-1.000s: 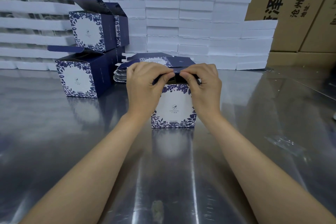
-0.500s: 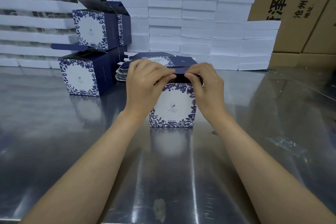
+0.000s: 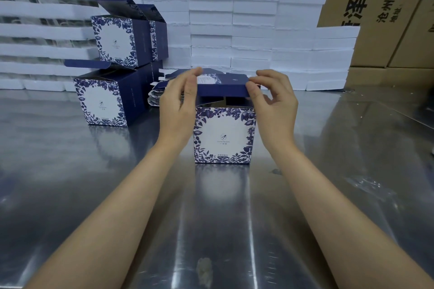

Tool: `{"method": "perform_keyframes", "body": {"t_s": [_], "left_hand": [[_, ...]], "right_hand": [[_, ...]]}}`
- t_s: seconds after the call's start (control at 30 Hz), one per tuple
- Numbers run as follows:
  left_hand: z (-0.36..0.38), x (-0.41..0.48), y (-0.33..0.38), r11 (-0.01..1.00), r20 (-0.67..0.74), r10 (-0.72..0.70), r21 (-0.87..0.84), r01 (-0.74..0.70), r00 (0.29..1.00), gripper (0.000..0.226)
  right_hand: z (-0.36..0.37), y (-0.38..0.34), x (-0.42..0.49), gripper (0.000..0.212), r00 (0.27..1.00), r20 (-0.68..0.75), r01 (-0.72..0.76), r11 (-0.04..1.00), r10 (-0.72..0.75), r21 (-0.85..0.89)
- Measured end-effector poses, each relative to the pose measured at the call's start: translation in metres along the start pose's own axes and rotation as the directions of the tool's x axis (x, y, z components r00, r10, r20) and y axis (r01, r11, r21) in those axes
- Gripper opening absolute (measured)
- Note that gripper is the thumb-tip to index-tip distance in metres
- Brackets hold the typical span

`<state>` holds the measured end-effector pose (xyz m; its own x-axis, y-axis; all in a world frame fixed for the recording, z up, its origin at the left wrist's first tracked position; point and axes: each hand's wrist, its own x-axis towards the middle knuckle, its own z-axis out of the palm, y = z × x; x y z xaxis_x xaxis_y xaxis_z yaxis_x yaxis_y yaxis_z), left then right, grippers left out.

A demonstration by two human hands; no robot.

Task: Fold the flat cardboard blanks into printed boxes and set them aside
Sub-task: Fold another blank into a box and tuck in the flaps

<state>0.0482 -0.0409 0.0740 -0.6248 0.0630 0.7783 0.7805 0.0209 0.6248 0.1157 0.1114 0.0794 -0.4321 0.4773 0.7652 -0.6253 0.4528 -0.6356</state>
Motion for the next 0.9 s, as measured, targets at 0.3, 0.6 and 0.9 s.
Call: {"method": "perform_keyframes", "body": {"t_s": [0.3,0.6,0.9], "left_hand": [[0.003,0.001,-0.008,0.922,0.122,-0.372,-0.068,0.381,0.92,0.023],[0.012,0.003,-0.019,0.75,0.366,-0.557,-0.163,0.641,0.745,0.05],[0.009,-0.007,-0.022,0.933,0.339,-0.325,-0.034,0.357,0.883,0.091]], "right_hand": [[0.0,0.001,-0.002,0.026,0.994,-0.079,-0.086,0.993,0.08,-0.078],[0.0,0.025,0.005,0.042,0.765,0.199,-0.621,0.783,0.612,-0.023],[-0.003,0.023,-0.007,0.074,0.901,0.248,-0.344,0.934,0.356,-0.091]]}}
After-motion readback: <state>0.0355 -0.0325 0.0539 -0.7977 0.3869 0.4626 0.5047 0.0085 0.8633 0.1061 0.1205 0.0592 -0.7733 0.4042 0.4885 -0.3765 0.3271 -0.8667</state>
